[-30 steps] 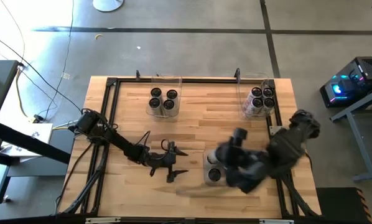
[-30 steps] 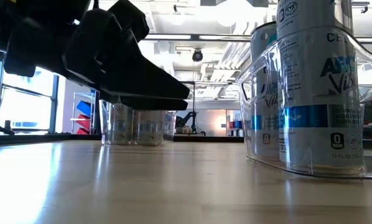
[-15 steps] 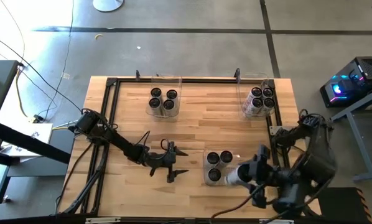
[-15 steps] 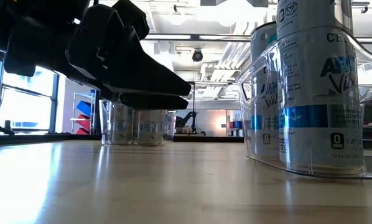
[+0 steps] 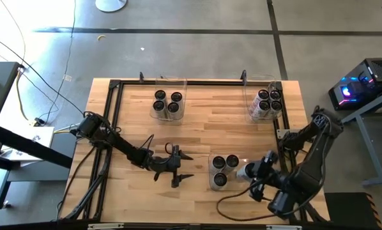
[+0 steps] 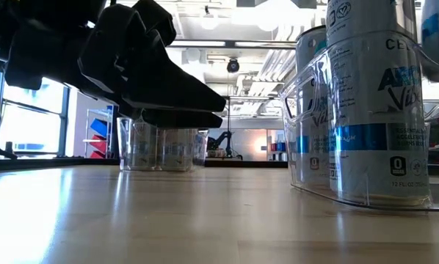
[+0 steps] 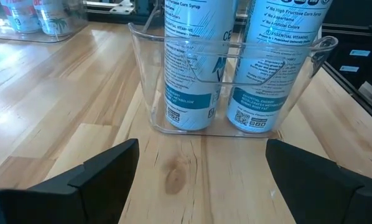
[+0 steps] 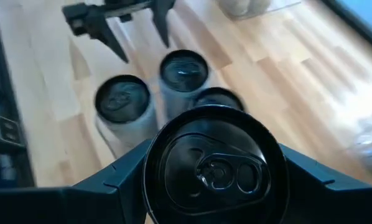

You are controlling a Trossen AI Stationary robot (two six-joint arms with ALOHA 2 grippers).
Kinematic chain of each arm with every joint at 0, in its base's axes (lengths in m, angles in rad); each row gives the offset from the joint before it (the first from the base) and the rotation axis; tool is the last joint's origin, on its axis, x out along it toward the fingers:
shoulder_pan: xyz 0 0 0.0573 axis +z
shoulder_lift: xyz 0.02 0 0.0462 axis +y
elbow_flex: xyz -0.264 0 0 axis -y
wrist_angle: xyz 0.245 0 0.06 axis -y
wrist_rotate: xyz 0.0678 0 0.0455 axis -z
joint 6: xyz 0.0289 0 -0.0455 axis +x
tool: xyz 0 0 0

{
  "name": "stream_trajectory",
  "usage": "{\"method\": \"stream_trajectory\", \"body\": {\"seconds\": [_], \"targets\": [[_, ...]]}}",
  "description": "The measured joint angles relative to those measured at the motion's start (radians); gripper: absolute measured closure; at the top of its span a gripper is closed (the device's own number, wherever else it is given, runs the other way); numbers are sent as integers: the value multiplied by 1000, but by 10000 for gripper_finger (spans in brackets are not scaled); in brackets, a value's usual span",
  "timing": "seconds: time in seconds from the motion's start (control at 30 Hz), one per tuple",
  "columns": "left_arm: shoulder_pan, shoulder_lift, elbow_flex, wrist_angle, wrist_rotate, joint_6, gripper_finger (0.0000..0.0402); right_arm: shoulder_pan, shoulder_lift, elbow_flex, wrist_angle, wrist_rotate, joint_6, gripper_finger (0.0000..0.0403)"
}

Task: Sort soda cans
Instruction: Put the white/blue soda can into the bottom right transparent bin

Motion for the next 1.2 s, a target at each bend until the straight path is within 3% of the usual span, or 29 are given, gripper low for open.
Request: {"method": "stream_trajectory", "body": {"seconds": [0.37,0.87,1.1,1.2], "targets": [[2,0,0,1,0,-14,57,-81,-5,-215,396,-60,-221,162],[2,-1,0,3,0,-16,57,-172,-5,-362,653,-137,-423,162],[2,-1,0,3,0,-16,57,-191,-5,-372,685,-225,-412,70],[2,-1,0,2,0,-16,57,-194,-4,-339,679,-237,-426,56]]}}
